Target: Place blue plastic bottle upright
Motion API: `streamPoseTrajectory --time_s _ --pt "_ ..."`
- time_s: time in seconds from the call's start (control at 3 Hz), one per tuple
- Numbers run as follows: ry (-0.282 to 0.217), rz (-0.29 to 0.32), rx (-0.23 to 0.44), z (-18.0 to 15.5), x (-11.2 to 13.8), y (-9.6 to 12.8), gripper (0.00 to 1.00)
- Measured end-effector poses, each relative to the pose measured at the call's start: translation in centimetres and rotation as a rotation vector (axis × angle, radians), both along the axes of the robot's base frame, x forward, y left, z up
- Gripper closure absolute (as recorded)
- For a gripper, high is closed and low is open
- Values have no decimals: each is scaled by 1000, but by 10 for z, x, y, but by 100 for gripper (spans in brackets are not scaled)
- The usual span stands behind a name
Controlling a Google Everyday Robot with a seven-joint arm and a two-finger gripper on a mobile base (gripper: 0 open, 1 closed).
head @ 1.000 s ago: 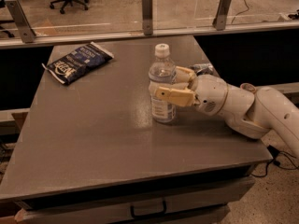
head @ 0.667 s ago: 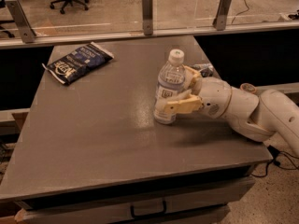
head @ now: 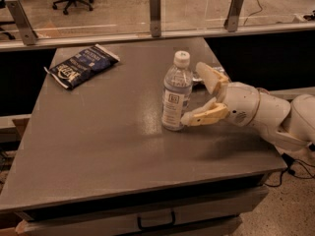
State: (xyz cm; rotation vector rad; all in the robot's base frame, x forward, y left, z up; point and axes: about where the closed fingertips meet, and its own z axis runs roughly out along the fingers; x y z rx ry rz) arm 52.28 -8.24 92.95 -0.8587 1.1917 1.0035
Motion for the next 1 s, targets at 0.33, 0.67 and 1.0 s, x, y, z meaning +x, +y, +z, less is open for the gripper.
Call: streamPoseTrajectory --time_s 0.33,0.67,1.0 --pt "-3 -21 -70 8 -2 -26 0" --pt "-5 -61 -197 28 -4 -77 0" --pt "-25 -160 -345 62 -4 -137 0"
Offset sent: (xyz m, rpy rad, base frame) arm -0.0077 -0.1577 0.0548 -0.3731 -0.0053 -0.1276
